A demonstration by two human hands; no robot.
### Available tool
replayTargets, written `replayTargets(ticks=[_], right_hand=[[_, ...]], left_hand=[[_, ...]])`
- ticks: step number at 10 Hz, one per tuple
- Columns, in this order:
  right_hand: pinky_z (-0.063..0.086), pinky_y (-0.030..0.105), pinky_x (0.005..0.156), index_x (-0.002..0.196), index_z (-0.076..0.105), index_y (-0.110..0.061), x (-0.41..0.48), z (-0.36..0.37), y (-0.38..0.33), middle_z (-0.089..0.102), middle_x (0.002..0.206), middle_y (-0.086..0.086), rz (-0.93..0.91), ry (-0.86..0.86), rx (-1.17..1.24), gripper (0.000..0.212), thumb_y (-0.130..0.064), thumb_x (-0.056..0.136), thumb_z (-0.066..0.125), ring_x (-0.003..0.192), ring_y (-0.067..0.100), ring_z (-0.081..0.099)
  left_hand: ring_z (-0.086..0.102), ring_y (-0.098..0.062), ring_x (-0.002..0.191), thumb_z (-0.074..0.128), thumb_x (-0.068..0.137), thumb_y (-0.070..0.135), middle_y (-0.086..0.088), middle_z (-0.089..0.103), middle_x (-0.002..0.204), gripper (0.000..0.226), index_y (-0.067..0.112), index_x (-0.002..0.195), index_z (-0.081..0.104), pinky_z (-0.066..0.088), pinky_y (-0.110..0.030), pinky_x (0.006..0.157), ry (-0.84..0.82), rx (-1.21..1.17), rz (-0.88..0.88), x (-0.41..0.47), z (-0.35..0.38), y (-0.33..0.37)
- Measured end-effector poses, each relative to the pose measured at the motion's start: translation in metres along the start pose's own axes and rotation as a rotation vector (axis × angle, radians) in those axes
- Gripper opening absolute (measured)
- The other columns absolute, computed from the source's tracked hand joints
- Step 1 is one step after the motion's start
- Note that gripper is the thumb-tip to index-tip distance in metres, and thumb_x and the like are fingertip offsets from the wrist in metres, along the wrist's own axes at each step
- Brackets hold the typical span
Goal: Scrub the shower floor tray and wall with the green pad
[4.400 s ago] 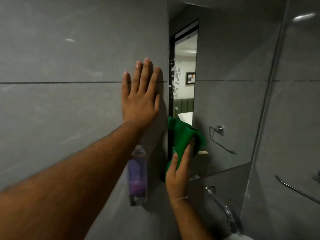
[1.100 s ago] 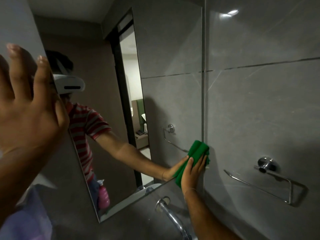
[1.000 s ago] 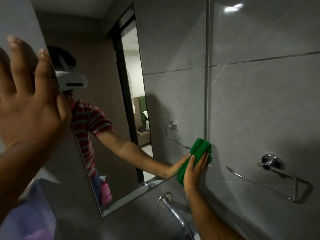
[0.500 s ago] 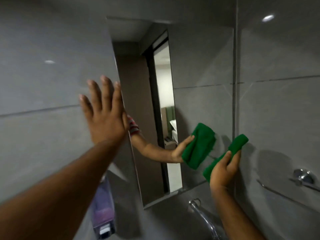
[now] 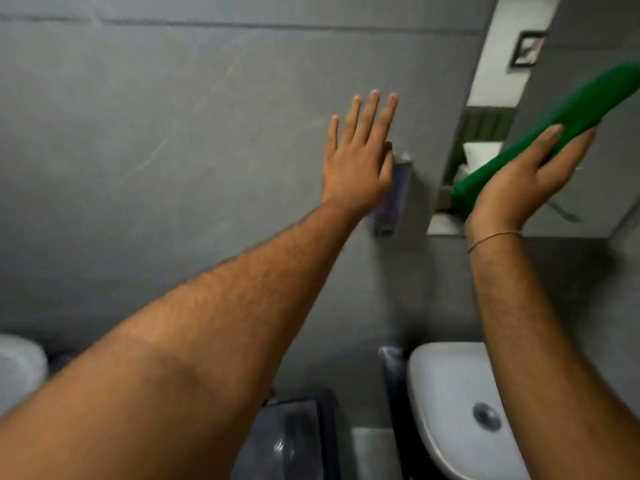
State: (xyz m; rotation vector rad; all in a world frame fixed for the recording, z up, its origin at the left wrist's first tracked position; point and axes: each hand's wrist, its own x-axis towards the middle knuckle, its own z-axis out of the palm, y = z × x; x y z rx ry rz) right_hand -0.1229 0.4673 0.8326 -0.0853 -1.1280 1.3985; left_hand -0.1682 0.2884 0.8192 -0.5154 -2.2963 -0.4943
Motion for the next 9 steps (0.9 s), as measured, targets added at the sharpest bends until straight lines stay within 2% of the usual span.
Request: replayTargets(ticks=[1, 2, 3, 4, 5, 6, 7, 8, 9], right_hand=[[0.038, 0.028, 0.126, 0.160, 0.033, 0.006, -0.115, -0.024, 0.024, 0.043, 0.164, 0.022, 0.174, -0.107, -0.073, 0.051, -0.011, 0.112, 0.042, 0.148, 0.025, 0.048], [0.037, 0.040, 0.127, 0.160, 0.037, 0.001, -0.197, -0.052, 0.050, 0.048, 0.162, 0.018, 0.326, -0.170, -0.175, 0.049, -0.015, 0.114, 0.043, 0.148, 0.026, 0.050], [0.040, 0.039, 0.123, 0.161, 0.040, -0.010, -0.315, -0.101, 0.103, 0.050, 0.162, 0.013, 0.546, -0.288, -0.360, 0.049, -0.024, 0.114, 0.043, 0.144, 0.018, 0.053], [0.037, 0.040, 0.125, 0.162, 0.038, -0.015, -0.385, -0.141, 0.152, 0.044, 0.166, 0.011, 0.650, -0.345, -0.567, 0.057, -0.038, 0.110, 0.041, 0.145, 0.012, 0.047], [0.033, 0.035, 0.124, 0.165, 0.031, -0.029, -0.470, -0.192, 0.215, 0.041, 0.165, -0.004, 0.711, -0.547, -0.777, 0.064, -0.054, 0.106, 0.040, 0.146, 0.002, 0.039], [0.029, 0.038, 0.127, 0.167, 0.025, -0.022, -0.528, -0.215, 0.264, 0.034, 0.170, 0.003, 0.654, -0.809, -0.903, 0.061, -0.036, 0.112, 0.045, 0.155, 0.013, 0.033], [0.011, 0.057, 0.134, 0.170, 0.003, -0.019, -0.606, -0.245, 0.319, -0.004, 0.179, 0.011, 0.660, -1.415, -1.303, 0.073, -0.048, 0.113, 0.037, 0.166, 0.031, 0.000], [0.008, 0.061, 0.133, 0.170, -0.005, -0.021, -0.633, -0.267, 0.335, -0.013, 0.179, 0.008, 0.700, -1.646, -1.466, 0.078, -0.059, 0.111, 0.029, 0.166, 0.030, -0.006], [0.009, 0.061, 0.133, 0.170, -0.005, -0.021, -0.643, -0.287, 0.338, -0.010, 0.180, 0.006, 0.649, -1.650, -1.527, 0.078, -0.059, 0.111, 0.029, 0.167, 0.029, -0.005]], left_hand=[[0.021, -0.031, 0.179, 0.053, 0.110, 0.029, -0.008, 0.026, 0.192, 0.074, 0.023, 0.181, 0.035, 0.014, -0.057, 0.145, -0.013, 0.022, -0.098, -0.137, 0.025, -0.075], [0.022, -0.031, 0.179, 0.056, 0.111, 0.028, -0.009, 0.027, 0.192, 0.072, 0.021, 0.180, 0.037, 0.017, -0.059, 0.144, -0.088, 0.041, -0.228, -0.233, 0.043, -0.120], [0.025, -0.030, 0.179, 0.055, 0.113, 0.030, -0.008, 0.026, 0.192, 0.071, 0.022, 0.181, 0.036, 0.022, -0.058, 0.143, -0.310, 0.139, -0.365, -0.366, 0.081, -0.174], [0.027, -0.030, 0.178, 0.049, 0.114, 0.035, -0.008, 0.025, 0.192, 0.072, 0.024, 0.182, 0.029, 0.024, -0.056, 0.141, -0.442, 0.165, -0.406, -0.448, 0.113, -0.201], [0.031, -0.028, 0.175, 0.041, 0.114, 0.039, -0.006, 0.022, 0.189, 0.070, 0.022, 0.180, 0.023, 0.016, -0.050, 0.141, -0.621, 0.182, -0.434, -0.545, 0.158, -0.231], [0.029, -0.026, 0.176, 0.037, 0.115, 0.042, -0.005, 0.023, 0.189, 0.071, 0.020, 0.181, 0.025, 0.013, -0.048, 0.142, -0.715, 0.179, -0.463, -0.599, 0.187, -0.248], [0.012, -0.020, 0.178, 0.024, 0.116, 0.048, -0.003, 0.017, 0.192, 0.073, 0.023, 0.184, 0.016, 0.011, -0.048, 0.145, -0.829, 0.178, -0.538, -0.659, 0.216, -0.269], [-0.001, -0.017, 0.176, 0.016, 0.115, 0.051, -0.001, 0.008, 0.193, 0.074, 0.025, 0.184, 0.010, 0.007, -0.049, 0.146, -0.891, 0.157, -0.586, -0.683, 0.222, -0.277], [-0.008, -0.019, 0.176, 0.008, 0.113, 0.055, 0.001, -0.001, 0.192, 0.074, 0.028, 0.181, 0.000, 0.000, -0.048, 0.145, -0.935, 0.117, -0.593, -0.700, 0.223, -0.278]])
